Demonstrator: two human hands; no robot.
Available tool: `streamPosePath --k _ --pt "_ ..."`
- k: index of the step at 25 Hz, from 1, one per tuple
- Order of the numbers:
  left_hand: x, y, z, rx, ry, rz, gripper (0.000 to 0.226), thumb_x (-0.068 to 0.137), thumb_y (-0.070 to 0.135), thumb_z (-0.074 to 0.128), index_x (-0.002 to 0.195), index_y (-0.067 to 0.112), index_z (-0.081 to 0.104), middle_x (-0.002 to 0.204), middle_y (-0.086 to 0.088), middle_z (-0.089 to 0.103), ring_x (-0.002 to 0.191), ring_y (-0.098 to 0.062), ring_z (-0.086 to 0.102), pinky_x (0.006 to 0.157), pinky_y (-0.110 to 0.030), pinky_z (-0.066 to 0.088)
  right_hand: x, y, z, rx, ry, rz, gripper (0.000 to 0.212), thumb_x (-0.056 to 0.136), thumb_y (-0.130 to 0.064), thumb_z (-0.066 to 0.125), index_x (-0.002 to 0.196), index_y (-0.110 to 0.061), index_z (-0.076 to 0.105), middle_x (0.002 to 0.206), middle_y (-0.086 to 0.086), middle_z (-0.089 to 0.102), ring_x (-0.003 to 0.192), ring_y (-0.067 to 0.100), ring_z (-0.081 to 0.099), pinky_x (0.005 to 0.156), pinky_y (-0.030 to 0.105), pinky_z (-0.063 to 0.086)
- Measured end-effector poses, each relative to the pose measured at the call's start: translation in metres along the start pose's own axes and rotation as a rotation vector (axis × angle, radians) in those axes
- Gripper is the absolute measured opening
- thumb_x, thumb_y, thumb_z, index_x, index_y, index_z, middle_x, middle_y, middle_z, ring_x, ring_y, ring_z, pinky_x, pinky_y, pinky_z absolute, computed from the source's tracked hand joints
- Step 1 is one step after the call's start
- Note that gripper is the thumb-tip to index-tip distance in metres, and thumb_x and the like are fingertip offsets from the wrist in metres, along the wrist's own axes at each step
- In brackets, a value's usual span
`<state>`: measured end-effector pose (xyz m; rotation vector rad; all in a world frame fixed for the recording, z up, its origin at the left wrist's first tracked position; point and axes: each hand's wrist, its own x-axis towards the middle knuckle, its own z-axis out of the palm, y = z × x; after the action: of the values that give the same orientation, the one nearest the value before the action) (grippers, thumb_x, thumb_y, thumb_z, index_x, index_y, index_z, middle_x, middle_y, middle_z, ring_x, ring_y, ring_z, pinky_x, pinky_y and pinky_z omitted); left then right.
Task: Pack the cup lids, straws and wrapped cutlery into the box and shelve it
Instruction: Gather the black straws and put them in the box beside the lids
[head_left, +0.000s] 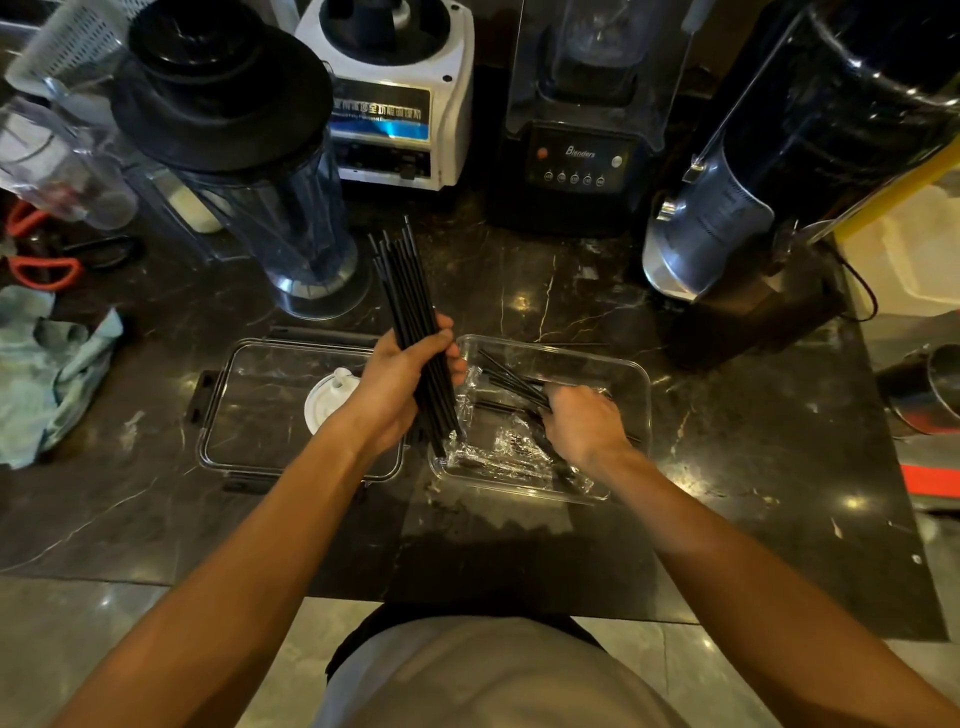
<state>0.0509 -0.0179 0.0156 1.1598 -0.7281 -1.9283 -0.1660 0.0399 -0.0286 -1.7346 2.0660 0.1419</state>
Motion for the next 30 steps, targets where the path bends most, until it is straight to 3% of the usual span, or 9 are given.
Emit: streamPosePath --k 5,10,17,21,23,26,28,30 --pt "0.001 -0.001 -0.001 -0.006 -0.007 -0.013 0.016 0.103 0.007 0.056 0.118 0.01 0.06 0.08 -0.003 0.065 0.079 -0.018 0.068 0.083 -0.035 0.059 -0.006 -0.003 0.011 0.015 -0.04 -0.077 0.022 0.101 -0.021 0.063 0.123 -0.018 0.06 0.105 0.002 0.073 0.101 0.022 0.069 0.094 0.039 0.05" --pt "0.004 -0.002 -0.001 -0.005 -0.008 -0.017 0.017 0.103 0.006 0.056 0.119 0.009 0.06 0.082 -0.004 0.065 0.081 -0.019 0.068 0.085 -0.038 0.056 -0.009 -0.004 0.016 0.011 -0.05 -0.09 0.025 0.1 -0.019 0.064 0.124 -0.015 0.057 0.105 0.004 0.072 0.099 0.022 0.07 0.089 0.034 0.05" --pt "0.008 -0.005 -0.005 0.016 -0.021 -0.03 0.016 0.102 0.008 0.059 0.117 0.012 0.062 0.083 -0.003 0.067 0.082 -0.019 0.069 0.083 -0.037 0.057 0.0 -0.006 0.018 0.001 -0.088 -0.183 0.046 0.1 -0.013 0.06 0.142 -0.03 0.052 0.1 0.002 0.075 0.092 0.023 0.072 0.093 0.042 0.057" --pt "0.008 -0.006 -0.007 0.01 -0.017 -0.034 0.016 0.101 0.008 0.059 0.116 0.012 0.062 0.082 -0.003 0.067 0.081 -0.019 0.069 0.081 -0.036 0.057 0.003 -0.008 0.023 -0.102 -0.074 -0.241 0.051 0.099 -0.008 0.061 0.145 -0.027 0.05 0.097 0.004 0.076 0.091 0.026 0.072 0.092 0.041 0.054" --pt "0.009 -0.006 -0.006 0.009 -0.015 -0.034 0.015 0.101 0.008 0.059 0.115 0.012 0.062 0.082 -0.003 0.066 0.08 -0.019 0.069 0.081 -0.036 0.057 0.004 -0.008 0.024 -0.061 -0.082 -0.224 0.046 0.101 -0.013 0.061 0.144 -0.024 0.051 0.101 0.006 0.075 0.093 0.026 0.072 0.091 0.041 0.054" --pt "0.009 -0.004 -0.004 0.012 -0.01 -0.022 0.015 0.101 0.007 0.058 0.115 0.012 0.062 0.08 -0.002 0.066 0.079 -0.018 0.068 0.081 -0.035 0.057 0.009 -0.01 0.025 -0.073 -0.142 -0.211 0.027 0.1 -0.018 0.063 0.128 -0.016 0.062 0.109 0.006 0.068 0.093 0.022 0.068 0.078 0.031 0.053" --pt "0.01 -0.001 -0.003 0.004 -0.004 -0.019 0.015 0.102 0.007 0.057 0.116 0.012 0.061 0.08 -0.002 0.065 0.078 -0.017 0.068 0.08 -0.034 0.058 0.007 -0.012 0.027 -0.075 -0.171 -0.217 0.036 0.098 -0.017 0.067 0.132 -0.012 0.06 0.122 0.009 0.061 0.1 0.023 0.067 0.078 0.029 0.052" --pt "0.011 0.002 -0.001 -0.009 -0.003 -0.016 0.016 0.102 0.007 0.057 0.117 0.012 0.061 0.081 -0.002 0.065 0.079 -0.017 0.068 0.08 -0.033 0.059 0.004 -0.011 0.027 -0.077 -0.164 -0.236 0.054 0.095 -0.017 0.071 0.144 -0.009 0.051 0.139 0.013 0.053 0.108 0.026 0.068 0.088 0.031 0.055"
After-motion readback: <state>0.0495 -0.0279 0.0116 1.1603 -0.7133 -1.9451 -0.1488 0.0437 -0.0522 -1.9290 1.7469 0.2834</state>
